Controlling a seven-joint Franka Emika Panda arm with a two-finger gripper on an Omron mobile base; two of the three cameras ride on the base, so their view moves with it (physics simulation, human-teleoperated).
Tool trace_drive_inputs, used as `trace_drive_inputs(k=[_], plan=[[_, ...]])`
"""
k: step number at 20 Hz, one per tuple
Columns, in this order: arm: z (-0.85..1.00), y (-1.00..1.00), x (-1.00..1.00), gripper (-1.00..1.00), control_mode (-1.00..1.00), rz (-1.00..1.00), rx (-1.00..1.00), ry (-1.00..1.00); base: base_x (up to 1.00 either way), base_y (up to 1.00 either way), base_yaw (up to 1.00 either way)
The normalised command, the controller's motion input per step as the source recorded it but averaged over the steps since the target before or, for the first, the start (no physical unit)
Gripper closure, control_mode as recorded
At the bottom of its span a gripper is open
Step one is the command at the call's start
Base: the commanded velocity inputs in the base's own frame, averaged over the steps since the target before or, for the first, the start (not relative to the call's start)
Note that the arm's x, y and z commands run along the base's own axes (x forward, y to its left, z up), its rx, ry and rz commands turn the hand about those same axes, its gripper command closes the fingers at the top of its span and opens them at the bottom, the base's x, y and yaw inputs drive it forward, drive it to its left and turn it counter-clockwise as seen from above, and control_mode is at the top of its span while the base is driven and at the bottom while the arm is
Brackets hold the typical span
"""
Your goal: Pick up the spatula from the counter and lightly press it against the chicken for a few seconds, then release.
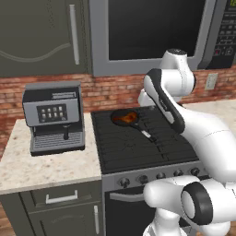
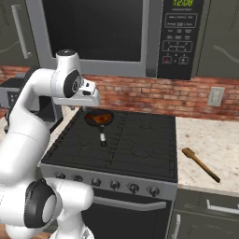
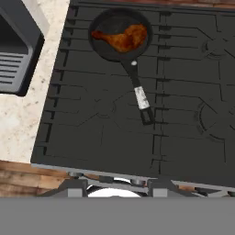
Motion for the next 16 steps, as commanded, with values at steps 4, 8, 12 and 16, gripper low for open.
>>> trace_drive_inputs(k=[4, 8, 12, 16], plan=[[0.0, 0.0, -0.05, -1.0, -1.0, 0.0, 0.0, -0.01, 0.0, 0.0, 0.0], [0.0, -0.03, -0.13, -1.0, -1.0, 0.01, 0.0, -0.2, 0.0, 0.0, 0.0], [0.02, -0.2, -0.19, -1.0, -1.0, 0.07, 0.0, -0.28, 0.0, 0.0, 0.0], [0.08, -0.38, -0.29, -1.0, -1.0, 0.08, 0.0, -0.26, 0.0, 0.0, 0.0]])
